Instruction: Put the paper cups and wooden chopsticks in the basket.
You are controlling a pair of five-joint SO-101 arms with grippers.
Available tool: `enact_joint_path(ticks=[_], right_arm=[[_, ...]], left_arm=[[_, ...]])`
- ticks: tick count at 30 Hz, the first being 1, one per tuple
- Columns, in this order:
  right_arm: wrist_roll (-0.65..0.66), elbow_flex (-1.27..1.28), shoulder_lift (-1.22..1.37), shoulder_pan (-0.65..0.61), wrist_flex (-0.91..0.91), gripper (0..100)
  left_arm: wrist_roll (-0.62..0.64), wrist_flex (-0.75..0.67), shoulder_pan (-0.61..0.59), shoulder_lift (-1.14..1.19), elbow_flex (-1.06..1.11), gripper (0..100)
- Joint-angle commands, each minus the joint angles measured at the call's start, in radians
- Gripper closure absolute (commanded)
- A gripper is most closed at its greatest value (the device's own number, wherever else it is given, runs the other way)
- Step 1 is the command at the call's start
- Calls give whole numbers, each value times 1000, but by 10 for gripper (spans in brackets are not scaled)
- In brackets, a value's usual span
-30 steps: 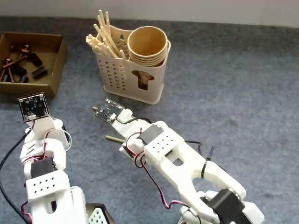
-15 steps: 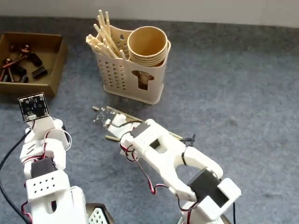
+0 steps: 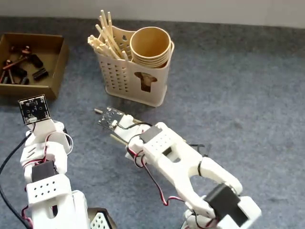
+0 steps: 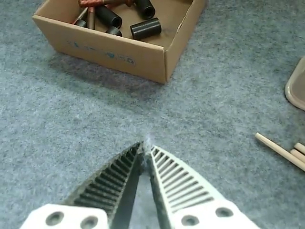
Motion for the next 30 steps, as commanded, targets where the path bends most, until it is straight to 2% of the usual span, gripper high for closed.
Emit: enact_joint_path(ticks=[1, 6, 18, 23, 30], right_arm=[[6, 30, -125, 15, 8, 993], [3, 88, -266, 15, 8, 993], [-212, 179, -628, 27, 2, 993], [-311, 179, -756, 85, 2, 993], [-324, 171, -924, 111, 1, 992]], left_arm=[[5, -21, -10, -15, 7, 989], [5, -23, -8, -15, 7, 989], [5, -23, -7, -15, 8, 989], [5, -23, -7, -15, 10, 989], [3, -25, -5, -15, 12, 989]])
